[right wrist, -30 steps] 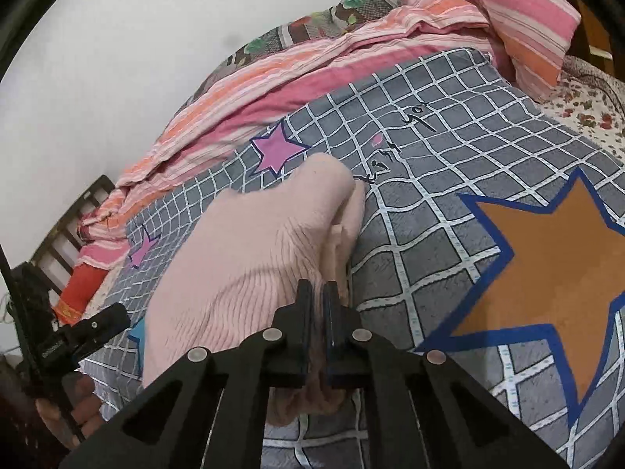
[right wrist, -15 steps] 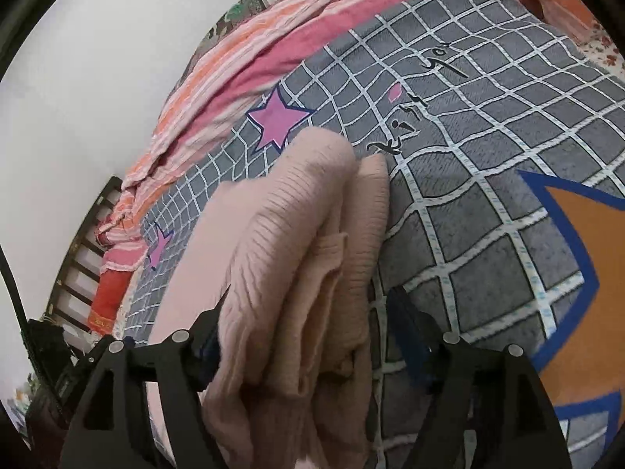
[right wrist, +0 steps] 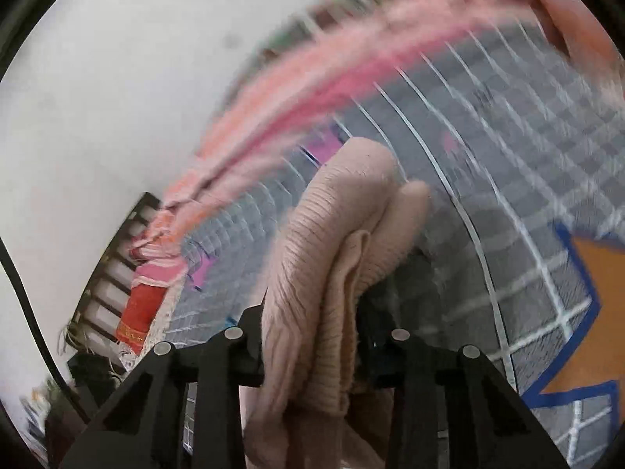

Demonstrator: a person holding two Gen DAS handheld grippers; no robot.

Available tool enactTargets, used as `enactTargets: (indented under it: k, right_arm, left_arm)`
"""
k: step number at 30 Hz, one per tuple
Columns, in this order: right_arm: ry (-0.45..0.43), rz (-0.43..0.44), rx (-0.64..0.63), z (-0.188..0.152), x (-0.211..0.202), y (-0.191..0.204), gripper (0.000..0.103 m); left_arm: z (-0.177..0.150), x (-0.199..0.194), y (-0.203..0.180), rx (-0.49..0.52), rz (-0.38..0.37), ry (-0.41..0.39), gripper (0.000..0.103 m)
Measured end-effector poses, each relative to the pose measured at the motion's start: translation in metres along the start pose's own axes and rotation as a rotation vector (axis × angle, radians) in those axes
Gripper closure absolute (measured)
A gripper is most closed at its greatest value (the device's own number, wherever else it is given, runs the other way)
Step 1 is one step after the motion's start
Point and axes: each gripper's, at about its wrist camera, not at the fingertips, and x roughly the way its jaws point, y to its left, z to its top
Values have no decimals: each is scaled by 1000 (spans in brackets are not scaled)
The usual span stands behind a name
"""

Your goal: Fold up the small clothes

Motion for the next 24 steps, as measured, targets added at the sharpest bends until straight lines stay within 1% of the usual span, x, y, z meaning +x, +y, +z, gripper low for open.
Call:
enactTargets:
  k: [2, 4, 8, 10, 13, 16, 18, 19, 21, 23, 24]
  right_arm:
    - [-40, -52, -67, 5, -14, 25, 69]
    - [-45, -110, -109, 11, -22, 45, 69]
    - [-17, -193, -144, 22, -16, 67, 70]
    - [-2, -210, -146, 24, -10, 74, 70]
    - [2, -201, -174, 24, 5, 94, 71]
    - [14, -163, -191, 26, 25, 119, 72]
    - [17, -119, -185, 30, 37, 130, 72]
    - [17, -83, -166, 34, 42, 134, 72]
    - [6, 37, -85, 40, 49, 130, 73]
    - [-7, 144, 7, 41, 56, 115, 73]
    - [-10, 181, 59, 37, 63, 101, 73]
  left_arm:
    - [0, -5, 5, -11, -4, -5, 23]
    - [0, -9, 9, -26, -17, -17, 23]
    - [-2, -14, 16, -45, -36, -28, 24]
    - [-3, -15, 19, -48, -42, -27, 24]
    - [-4, -18, 22, -54, -40, -33, 24]
    - [-3, -17, 26, -61, -40, -24, 24]
    - [-2, -17, 27, -52, -32, -23, 24]
    - [-1, -18, 27, -47, -27, -24, 24]
    - [-2, -18, 29, -43, -21, -26, 24]
    - [-3, -17, 30, -40, -20, -20, 24]
    - [-4, -15, 30, -37, -15, -10, 24]
